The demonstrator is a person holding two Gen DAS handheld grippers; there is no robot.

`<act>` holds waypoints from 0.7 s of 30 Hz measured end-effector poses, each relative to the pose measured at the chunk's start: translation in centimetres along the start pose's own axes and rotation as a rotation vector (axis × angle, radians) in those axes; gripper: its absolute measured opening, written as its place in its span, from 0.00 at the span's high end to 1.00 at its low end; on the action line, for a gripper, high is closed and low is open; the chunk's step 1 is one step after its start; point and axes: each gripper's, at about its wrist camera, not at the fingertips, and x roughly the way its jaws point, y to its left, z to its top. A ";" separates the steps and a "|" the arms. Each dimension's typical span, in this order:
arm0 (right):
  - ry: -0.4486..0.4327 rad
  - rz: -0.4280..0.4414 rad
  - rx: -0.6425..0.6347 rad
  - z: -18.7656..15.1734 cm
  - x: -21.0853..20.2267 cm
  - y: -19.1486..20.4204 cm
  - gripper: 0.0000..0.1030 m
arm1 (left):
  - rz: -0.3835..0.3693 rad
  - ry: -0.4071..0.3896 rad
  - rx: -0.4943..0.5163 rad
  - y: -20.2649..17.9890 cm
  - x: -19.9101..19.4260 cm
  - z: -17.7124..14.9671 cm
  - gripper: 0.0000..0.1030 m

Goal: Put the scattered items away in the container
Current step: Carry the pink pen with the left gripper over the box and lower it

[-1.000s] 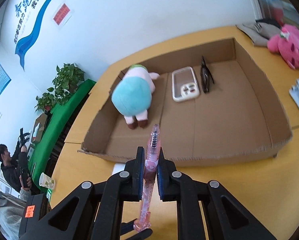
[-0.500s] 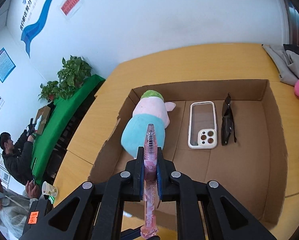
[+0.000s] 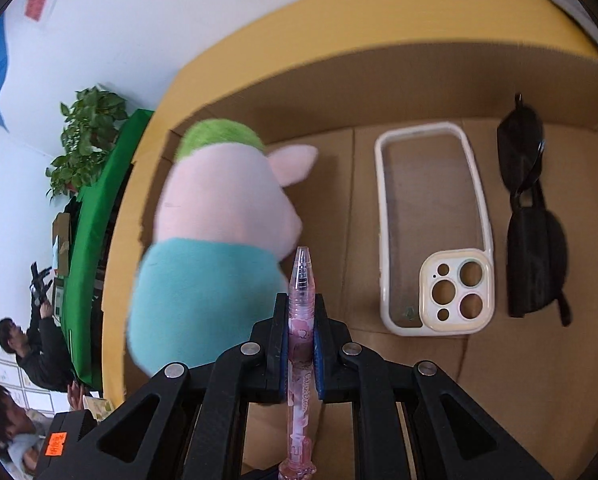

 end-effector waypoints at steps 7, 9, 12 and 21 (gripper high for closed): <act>0.041 -0.044 0.001 -0.2 2.5 -1.1 0.89 | 0.063 0.067 0.009 -0.3 1.7 0.3 0.83; 0.043 -0.060 -0.003 -0.4 2.8 -1.3 0.88 | 0.070 0.072 0.011 -0.4 1.7 0.2 0.83; 0.045 -0.065 -0.004 -0.5 3.1 -1.5 0.88 | 0.076 0.071 0.010 -0.6 1.7 0.1 0.83; 0.039 -0.070 -0.038 -0.7 2.8 -1.3 0.87 | 0.089 0.082 0.004 -0.8 1.4 -0.3 0.82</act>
